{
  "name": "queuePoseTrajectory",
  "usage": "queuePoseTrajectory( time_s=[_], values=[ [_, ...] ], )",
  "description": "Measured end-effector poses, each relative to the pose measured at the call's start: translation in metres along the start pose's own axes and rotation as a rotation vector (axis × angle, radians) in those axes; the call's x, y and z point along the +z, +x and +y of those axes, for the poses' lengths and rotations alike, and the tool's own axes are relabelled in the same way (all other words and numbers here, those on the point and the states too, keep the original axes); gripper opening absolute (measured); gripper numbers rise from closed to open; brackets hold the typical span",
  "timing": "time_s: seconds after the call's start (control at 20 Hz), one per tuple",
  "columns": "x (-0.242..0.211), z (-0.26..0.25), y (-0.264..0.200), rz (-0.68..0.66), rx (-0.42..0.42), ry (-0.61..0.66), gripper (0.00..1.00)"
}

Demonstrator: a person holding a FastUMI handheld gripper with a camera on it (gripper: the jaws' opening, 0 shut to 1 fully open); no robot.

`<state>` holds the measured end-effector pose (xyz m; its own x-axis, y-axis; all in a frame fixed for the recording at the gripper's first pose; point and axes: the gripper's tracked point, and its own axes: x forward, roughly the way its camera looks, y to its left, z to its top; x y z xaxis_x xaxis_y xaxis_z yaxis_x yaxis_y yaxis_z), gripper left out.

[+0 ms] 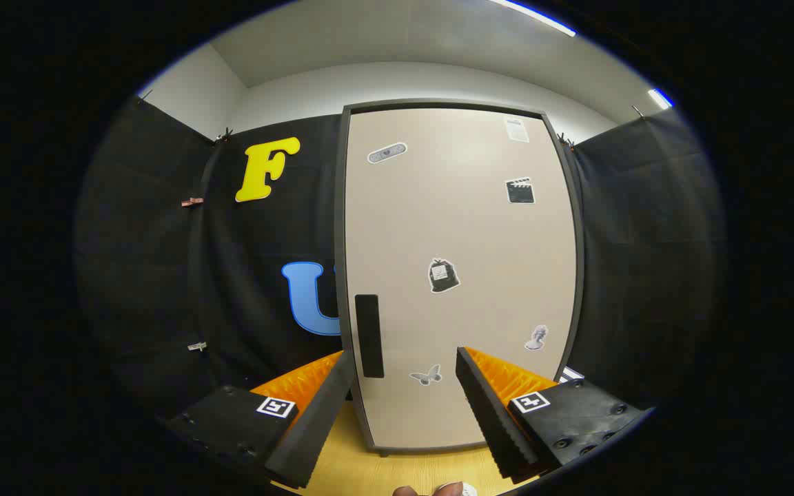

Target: Open the shoe cabinet door, grab the shoes and put them into the shoe cabinet, then close the shoe cabinet door.

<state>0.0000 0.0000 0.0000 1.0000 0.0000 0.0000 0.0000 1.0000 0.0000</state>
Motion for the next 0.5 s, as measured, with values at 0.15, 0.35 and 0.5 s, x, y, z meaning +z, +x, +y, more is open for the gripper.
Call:
queuePoseTrajectory(
  time_s=[0.15,0.35,0.5],
  values=[
    [0.0003,0.0089,0.0044,-0.009,0.012,-0.020,0.97],
    [-0.0025,0.0083,0.0099,-0.013,0.010,-0.075,0.97],
    [-0.0040,0.0067,0.0101,-0.015,0.001,-0.093,0.97]
  ],
)
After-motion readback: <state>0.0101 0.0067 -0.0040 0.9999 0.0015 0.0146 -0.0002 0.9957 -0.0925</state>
